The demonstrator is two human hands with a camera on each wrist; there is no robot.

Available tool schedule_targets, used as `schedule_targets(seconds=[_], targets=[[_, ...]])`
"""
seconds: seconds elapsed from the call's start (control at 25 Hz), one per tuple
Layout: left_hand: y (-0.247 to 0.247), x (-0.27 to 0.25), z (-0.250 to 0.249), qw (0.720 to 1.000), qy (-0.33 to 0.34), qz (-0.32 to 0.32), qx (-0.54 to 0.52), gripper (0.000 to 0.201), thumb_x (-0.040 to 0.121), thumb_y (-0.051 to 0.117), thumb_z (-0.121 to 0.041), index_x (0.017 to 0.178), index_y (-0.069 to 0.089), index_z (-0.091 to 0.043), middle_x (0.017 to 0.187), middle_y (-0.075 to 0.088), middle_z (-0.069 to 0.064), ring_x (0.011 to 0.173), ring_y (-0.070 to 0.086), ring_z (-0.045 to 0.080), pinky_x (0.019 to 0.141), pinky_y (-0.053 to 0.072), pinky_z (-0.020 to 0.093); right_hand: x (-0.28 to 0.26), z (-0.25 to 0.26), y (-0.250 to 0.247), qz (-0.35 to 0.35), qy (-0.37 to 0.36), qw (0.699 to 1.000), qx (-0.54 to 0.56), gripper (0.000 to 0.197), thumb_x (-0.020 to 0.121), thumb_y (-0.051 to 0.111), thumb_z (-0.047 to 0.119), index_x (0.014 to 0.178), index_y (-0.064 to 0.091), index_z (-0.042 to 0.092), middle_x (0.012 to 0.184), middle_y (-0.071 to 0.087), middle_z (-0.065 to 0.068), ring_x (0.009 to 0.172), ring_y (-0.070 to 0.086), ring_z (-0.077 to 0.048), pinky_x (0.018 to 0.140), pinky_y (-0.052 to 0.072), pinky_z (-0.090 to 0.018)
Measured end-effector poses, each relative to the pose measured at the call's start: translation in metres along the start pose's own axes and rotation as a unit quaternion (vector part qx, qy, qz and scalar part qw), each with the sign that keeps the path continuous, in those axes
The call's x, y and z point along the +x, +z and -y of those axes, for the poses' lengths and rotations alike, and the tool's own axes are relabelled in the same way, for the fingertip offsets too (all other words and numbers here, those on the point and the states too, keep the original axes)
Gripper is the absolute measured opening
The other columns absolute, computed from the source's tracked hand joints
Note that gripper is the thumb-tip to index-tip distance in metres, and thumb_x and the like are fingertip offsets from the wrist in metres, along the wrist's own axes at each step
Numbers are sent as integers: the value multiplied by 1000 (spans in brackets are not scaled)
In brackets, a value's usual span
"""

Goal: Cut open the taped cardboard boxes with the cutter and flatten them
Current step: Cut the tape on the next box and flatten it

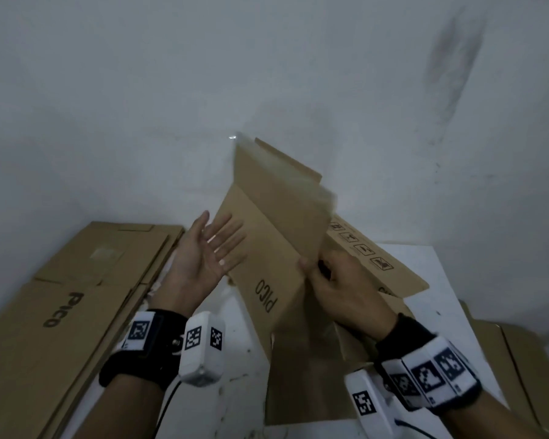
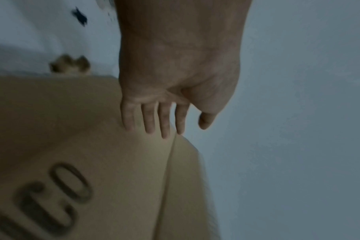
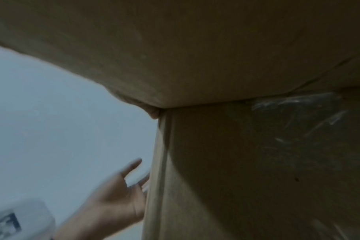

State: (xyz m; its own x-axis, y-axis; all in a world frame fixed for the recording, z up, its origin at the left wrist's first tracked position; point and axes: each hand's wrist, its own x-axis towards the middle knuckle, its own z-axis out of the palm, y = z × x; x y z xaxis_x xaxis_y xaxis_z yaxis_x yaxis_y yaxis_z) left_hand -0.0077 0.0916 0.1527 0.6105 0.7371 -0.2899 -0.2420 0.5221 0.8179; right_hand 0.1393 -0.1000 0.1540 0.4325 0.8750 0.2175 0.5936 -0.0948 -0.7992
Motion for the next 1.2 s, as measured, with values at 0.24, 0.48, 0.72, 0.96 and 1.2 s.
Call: schedule_targets(seconds=[0.24, 0.48, 0.72, 0.96, 1.2], targets=[[-49, 19, 79, 967, -221, -84, 95, 108, 65, 75, -70, 154, 31, -25, 138, 52, 17, 126, 52, 37, 94, 50, 59, 6, -10, -13, -74, 25, 995, 54, 40, 101, 51, 39, 90, 67, 4, 87, 72, -9, 81, 68, -24, 74, 56, -51], [-22, 5, 96, 984, -174, -40, 12, 76, 76, 71, -51, 137, 57, -9, 122, 68, 14, 112, 64, 31, 83, 55, 45, 3, -9, -24, -83, 22, 992, 89, 24, 103, 50, 28, 98, 71, 17, 92, 73, 11, 85, 67, -2, 70, 49, -18], [-27, -18, 44, 998, -57, -36, -15, 42, 92, 62, -36, 130, 61, -17, 117, 71, 18, 106, 67, 37, 83, 56, 48, 8, -17, -31, -98, 25, 991, 87, 30, 103, 51, 31, 99, 71, 9, 95, 74, -2, 90, 69, -16, 83, 57, -42], [-20, -27, 13, 995, -16, -24, -93, 58, 91, 53, -58, 132, 65, -20, 132, 63, 14, 113, 63, 33, 92, 53, 47, 10, -7, -32, -29, 23, 990, 136, 25, 103, 50, 30, 113, 71, 20, 106, 74, 9, 100, 68, -7, 89, 56, -30], [-3, -28, -5, 982, 35, -15, -182, 66, 81, 57, -72, 118, 72, -18, 120, 70, 7, 102, 70, 28, 97, 48, 41, 15, 13, -61, -59, 4, 984, 168, 26, 104, 49, 26, 111, 72, 17, 102, 75, 14, 95, 69, -2, 80, 52, -16]])
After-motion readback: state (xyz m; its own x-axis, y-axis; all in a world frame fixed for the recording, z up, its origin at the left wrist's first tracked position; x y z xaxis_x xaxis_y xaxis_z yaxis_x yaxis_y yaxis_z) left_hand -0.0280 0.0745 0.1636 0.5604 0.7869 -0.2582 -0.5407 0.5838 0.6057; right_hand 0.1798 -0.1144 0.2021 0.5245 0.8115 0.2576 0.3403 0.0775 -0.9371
